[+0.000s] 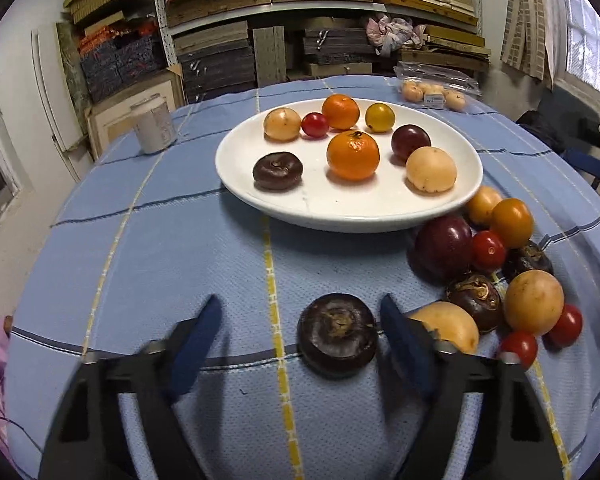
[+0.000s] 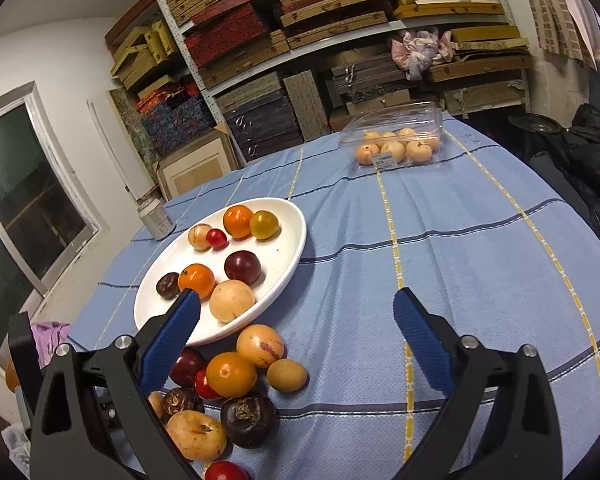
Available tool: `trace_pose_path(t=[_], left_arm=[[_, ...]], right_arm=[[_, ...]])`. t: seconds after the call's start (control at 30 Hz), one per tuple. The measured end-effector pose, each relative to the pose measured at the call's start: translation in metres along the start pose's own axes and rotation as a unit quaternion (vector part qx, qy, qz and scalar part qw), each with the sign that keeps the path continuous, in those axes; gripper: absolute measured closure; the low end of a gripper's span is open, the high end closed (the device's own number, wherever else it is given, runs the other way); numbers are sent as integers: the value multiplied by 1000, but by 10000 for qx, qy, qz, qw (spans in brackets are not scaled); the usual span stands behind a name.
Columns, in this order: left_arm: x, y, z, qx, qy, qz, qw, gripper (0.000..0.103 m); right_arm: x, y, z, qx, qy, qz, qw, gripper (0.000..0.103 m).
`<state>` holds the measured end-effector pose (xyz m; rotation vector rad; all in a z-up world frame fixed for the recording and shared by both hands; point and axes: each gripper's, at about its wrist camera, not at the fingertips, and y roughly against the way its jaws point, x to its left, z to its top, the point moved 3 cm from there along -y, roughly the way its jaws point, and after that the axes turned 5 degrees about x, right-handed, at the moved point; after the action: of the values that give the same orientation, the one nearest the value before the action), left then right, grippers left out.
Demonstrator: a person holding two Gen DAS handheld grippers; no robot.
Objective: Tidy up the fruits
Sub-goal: 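Close the left tool on another dark purple fruit at the pile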
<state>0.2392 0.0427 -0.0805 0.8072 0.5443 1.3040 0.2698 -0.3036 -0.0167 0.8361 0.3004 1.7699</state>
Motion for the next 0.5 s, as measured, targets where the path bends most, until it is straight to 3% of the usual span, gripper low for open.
trace_pose_path(t=[0.17,0.37,0.5], left_arm=[[-9,-1,-3,55,-93,-233,9997,56],[-8,-6,-6,253,36,-459,9986,61],[-1,-1,-6,154,223,-297,9992,61]], right_arm=[[2,-1,0,45,16,12,10000,8],[13,-5,-6,176,334,20,9993,8],[33,-7,-16,261,908,-31,9955,8]])
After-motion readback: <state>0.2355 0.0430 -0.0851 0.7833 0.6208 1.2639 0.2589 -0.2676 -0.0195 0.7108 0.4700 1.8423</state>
